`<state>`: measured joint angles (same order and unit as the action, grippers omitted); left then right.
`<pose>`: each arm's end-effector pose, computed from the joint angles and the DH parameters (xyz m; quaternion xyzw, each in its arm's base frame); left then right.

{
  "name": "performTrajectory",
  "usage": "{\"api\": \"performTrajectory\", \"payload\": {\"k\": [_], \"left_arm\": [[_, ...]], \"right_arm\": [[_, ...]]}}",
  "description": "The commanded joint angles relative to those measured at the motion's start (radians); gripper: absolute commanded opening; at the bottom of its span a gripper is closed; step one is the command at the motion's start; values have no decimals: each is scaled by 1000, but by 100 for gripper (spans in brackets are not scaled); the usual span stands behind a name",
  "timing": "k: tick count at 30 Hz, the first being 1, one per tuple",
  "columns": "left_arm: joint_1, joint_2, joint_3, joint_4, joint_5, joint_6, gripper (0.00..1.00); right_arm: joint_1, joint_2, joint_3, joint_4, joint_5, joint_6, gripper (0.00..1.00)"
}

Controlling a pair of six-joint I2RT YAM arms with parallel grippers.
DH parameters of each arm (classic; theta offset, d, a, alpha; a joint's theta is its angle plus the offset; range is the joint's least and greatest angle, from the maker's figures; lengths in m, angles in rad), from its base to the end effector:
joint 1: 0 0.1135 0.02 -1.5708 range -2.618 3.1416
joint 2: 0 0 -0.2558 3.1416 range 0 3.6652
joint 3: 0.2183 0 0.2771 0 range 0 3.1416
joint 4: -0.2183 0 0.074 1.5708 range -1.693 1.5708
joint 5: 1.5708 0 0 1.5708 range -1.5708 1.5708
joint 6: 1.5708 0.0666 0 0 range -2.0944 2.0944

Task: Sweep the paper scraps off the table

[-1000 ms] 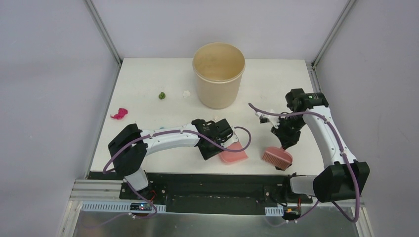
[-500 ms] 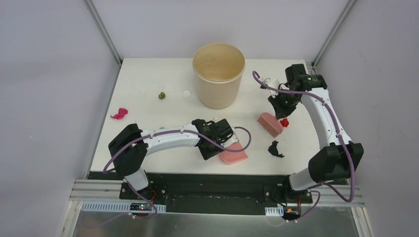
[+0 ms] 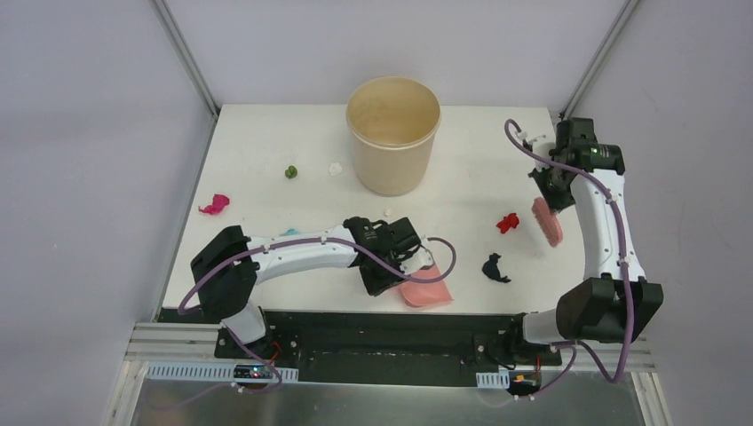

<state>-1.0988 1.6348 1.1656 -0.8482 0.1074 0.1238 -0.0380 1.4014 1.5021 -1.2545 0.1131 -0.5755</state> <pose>0.1482 -0.3060 0.1642 0.5741 0.8073 -0.1061 0.0865 0.2963 -0.0188 0.3244 -0.2481 0.9448 -0.1151 0.1803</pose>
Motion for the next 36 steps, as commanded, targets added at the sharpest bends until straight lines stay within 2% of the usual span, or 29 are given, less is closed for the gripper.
{"api": "performTrajectory", "payload": {"k": [1, 7, 11, 17, 29, 32, 36], "left_arm": [[-72, -21, 63, -15, 55, 39, 0], [-110, 124, 234, -182, -100, 24, 0], [-112, 179, 294, -207, -85, 6, 0], [-119, 258, 358, -215, -79, -5, 0], [-140, 455, 609, -268, -97, -25, 0], [-139, 442, 599, -257, -135, -56, 0], [-139, 368, 498, -232, -190, -114, 1]], "right_arm": [[-34, -75, -103, -14, 110, 85, 0], [-6, -106, -201, 4, 7, 148, 0], [100, -108, -243, 36, -4, 204, 0], [161, -76, -272, 39, -102, 274, 0], [170, -23, -174, -39, -562, 453, 0], [169, -36, -147, -54, -563, 460, 0], [167, -62, -125, -59, -458, 437, 0]]}}
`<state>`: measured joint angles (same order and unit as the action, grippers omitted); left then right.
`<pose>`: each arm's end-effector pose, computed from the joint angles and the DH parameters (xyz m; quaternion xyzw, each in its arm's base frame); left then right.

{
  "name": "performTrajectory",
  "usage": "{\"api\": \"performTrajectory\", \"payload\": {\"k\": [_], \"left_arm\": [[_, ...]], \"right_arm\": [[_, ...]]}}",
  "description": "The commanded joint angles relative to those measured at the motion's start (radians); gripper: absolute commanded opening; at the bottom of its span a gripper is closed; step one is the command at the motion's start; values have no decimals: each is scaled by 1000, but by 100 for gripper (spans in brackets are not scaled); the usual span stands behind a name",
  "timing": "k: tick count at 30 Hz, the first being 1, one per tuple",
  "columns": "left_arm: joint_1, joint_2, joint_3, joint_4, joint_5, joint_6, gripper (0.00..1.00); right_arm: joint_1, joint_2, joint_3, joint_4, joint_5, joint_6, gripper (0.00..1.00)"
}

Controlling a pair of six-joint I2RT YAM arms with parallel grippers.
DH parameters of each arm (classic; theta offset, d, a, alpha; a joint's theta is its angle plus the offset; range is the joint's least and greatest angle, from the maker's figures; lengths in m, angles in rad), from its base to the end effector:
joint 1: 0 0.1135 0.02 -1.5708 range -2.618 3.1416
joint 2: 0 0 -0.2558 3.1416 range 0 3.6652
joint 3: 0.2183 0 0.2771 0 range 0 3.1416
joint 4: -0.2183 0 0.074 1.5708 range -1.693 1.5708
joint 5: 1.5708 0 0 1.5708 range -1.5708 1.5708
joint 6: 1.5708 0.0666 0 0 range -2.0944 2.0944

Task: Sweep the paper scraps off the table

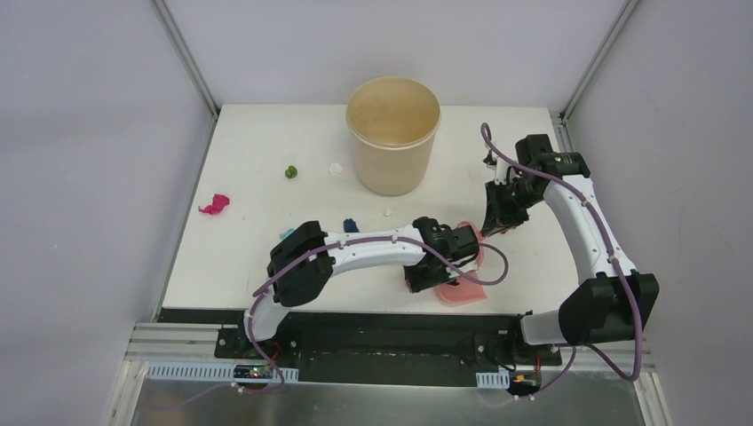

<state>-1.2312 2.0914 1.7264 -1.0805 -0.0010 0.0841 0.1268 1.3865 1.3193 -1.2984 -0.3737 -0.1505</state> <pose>0.1463 -0.4138 0.1554 0.6100 0.7899 -0.0336 0.0529 0.2695 0.0589 0.2735 -0.1539 0.9654 0.1836 0.1028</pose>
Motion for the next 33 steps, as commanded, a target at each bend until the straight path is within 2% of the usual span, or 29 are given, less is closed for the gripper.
{"api": "performTrajectory", "payload": {"k": [1, 4, 8, 11, 16, 19, 22, 26, 28, 30, 33], "left_arm": [[-6, -115, -97, 10, -96, -81, 9], [-5, -212, -220, 114, -97, -121, 36], [-7, -336, -383, 316, -3, -75, 52], [-7, -399, -506, 461, 17, -45, 71], [-7, -331, -528, 490, -40, -15, 73], [-9, -295, -520, 496, -41, -4, 66], [-9, -289, -507, 498, -37, 6, 48], [-15, -314, -497, 482, -35, 18, 29], [-15, -312, -452, 413, -50, -3, 21], [-15, -282, -363, 278, -25, -25, 11], [-19, -239, -241, 93, -11, -61, 4]], "right_arm": [[1, -56, 62, -15, 64, -1, 0], [-1, -70, 74, -3, 139, -37, 0], [-11, -41, 146, -14, 211, -88, 0], [-31, -26, 212, -21, 252, -120, 0], [-51, -5, 260, -39, 258, -150, 0], [-63, 2, 259, -29, 299, -165, 0], [-80, 0, 234, 23, 418, -202, 0], [-115, -12, 186, 120, 536, -252, 0], [-125, -3, 163, 165, 587, -277, 0], [-125, 10, 139, 215, 631, -299, 0], [-125, 38, 110, 285, 650, -323, 0]]}}
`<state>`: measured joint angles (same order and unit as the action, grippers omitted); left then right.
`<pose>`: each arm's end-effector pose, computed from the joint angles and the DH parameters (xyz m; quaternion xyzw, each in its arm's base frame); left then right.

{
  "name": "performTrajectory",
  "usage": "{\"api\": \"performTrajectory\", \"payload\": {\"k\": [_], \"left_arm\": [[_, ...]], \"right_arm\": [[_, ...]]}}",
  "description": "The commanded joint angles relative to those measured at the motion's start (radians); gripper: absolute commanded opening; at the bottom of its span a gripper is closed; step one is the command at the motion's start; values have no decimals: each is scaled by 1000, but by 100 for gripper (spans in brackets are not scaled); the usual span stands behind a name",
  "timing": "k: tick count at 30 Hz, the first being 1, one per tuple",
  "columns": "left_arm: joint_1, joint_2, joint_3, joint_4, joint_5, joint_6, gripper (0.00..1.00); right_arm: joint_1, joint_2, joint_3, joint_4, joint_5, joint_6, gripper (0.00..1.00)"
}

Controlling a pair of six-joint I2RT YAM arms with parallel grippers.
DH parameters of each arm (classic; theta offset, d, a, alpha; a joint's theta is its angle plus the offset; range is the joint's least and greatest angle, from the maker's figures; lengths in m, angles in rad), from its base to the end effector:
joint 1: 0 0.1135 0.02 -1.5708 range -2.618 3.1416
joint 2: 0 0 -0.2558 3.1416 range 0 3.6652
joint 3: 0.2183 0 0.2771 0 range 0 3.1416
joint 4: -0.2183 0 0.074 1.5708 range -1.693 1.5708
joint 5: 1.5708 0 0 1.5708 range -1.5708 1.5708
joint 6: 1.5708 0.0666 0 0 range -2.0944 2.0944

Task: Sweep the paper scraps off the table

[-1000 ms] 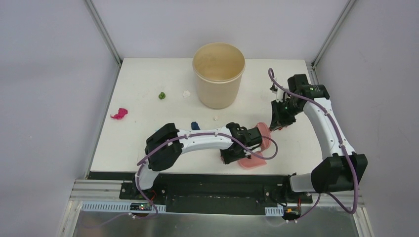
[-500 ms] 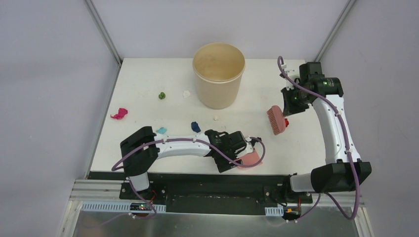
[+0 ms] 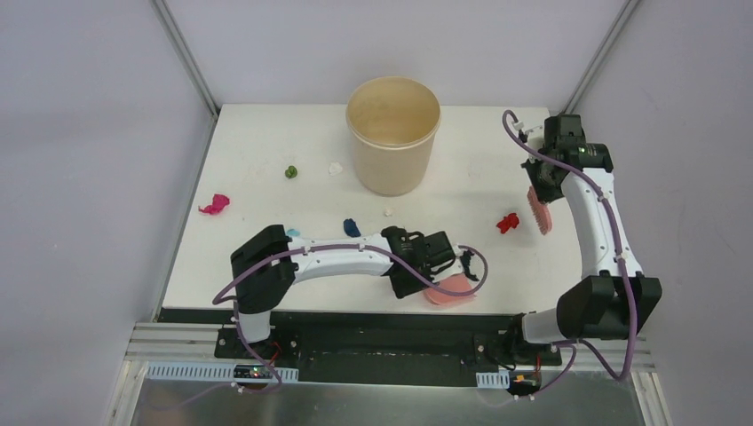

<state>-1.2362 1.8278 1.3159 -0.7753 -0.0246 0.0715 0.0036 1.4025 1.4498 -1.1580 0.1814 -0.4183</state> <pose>0.1295 -0.3675 0.1457 0.6007 0.7868 -0.0676 0.1247 0.3065 -0.0109 0.3134 -0.1828 0.9525 -0.1331 0.2041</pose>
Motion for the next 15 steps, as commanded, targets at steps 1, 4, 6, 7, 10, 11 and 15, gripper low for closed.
{"api": "performTrajectory", "payload": {"k": [1, 4, 6, 7, 10, 11, 15], "left_arm": [[-14, 38, 198, -256, 5, -62, 3], [-15, 81, 265, -356, -19, -91, 0], [-14, 124, 300, -399, -16, -109, 0], [-13, 145, 320, -420, -8, -114, 0], [-14, 193, 365, -471, 22, -124, 0], [-16, 198, 371, -477, 23, -125, 0], [-16, 206, 389, -465, 17, -117, 0]], "right_arm": [[-2, 34, -29, 163, 95, -59, 0], [-2, 79, -33, 212, 85, -65, 0], [-2, 112, -21, 221, 53, -66, 0], [-2, 126, -14, 215, 34, -59, 0], [-2, 154, -1, 164, -47, -33, 0], [1, 153, -6, 145, -71, -30, 0], [50, 101, -68, 86, -145, -27, 0]]}}
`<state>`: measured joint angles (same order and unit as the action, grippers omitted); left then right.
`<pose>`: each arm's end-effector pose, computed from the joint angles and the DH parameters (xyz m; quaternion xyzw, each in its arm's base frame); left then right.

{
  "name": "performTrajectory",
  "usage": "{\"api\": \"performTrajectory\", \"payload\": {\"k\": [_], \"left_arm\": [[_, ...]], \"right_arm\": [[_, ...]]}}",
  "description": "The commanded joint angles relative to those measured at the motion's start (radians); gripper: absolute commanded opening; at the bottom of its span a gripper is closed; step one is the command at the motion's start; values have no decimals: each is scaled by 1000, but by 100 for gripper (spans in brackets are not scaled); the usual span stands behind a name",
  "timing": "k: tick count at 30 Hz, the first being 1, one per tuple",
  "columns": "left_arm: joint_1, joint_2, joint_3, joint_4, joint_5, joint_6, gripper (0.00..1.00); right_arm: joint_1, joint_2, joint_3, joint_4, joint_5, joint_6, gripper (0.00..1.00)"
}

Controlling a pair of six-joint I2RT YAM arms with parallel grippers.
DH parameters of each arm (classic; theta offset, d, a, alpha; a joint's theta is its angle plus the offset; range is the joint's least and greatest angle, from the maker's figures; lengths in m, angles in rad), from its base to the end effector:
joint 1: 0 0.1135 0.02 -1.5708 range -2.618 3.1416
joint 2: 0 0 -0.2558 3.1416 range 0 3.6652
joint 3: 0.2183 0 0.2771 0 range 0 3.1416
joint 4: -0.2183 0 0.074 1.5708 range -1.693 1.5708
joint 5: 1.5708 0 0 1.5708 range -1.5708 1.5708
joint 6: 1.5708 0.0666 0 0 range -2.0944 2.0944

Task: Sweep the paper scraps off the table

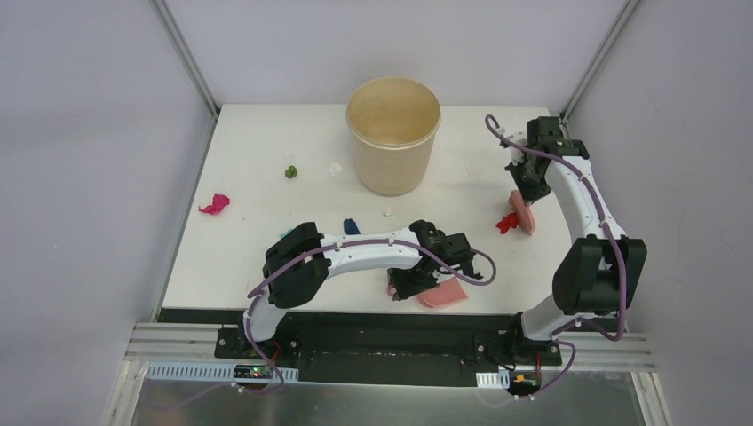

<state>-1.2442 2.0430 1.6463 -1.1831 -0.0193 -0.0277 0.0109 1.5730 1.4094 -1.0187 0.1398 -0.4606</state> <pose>0.1320 -0.3858 0.1516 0.5714 0.8206 0.0104 0.0021 0.3503 -0.0055 0.2549 -0.2155 0.9549 -0.1097 0.1724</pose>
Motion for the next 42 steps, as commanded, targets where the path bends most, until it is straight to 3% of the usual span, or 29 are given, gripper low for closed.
{"api": "performTrajectory", "payload": {"k": [1, 7, 14, 24, 30, 35, 38, 42], "left_arm": [[-9, -1, 71, -55, 10, -14, 0], [-6, 80, 139, 8, 4, 14, 0], [-6, 138, 194, 77, -26, -15, 0], [-7, -41, -43, 264, -81, -32, 0], [5, -118, -167, 417, -114, -30, 0], [6, -146, -169, 420, -122, -45, 0], [17, -183, -209, 398, -169, -100, 0], [103, -269, -312, 387, -130, -193, 0]], "right_arm": [[62, -96, -40, -80, -126, 18, 0], [146, -200, -102, -236, -407, 99, 0], [168, -243, -118, -370, -627, 129, 0], [163, -226, 31, -388, -573, 172, 0], [161, -191, 238, -499, -528, 131, 0], [131, -197, 274, -482, -475, 118, 0], [103, -186, 287, -474, -518, 113, 0], [100, -113, 460, -542, -541, 92, 0]]}}
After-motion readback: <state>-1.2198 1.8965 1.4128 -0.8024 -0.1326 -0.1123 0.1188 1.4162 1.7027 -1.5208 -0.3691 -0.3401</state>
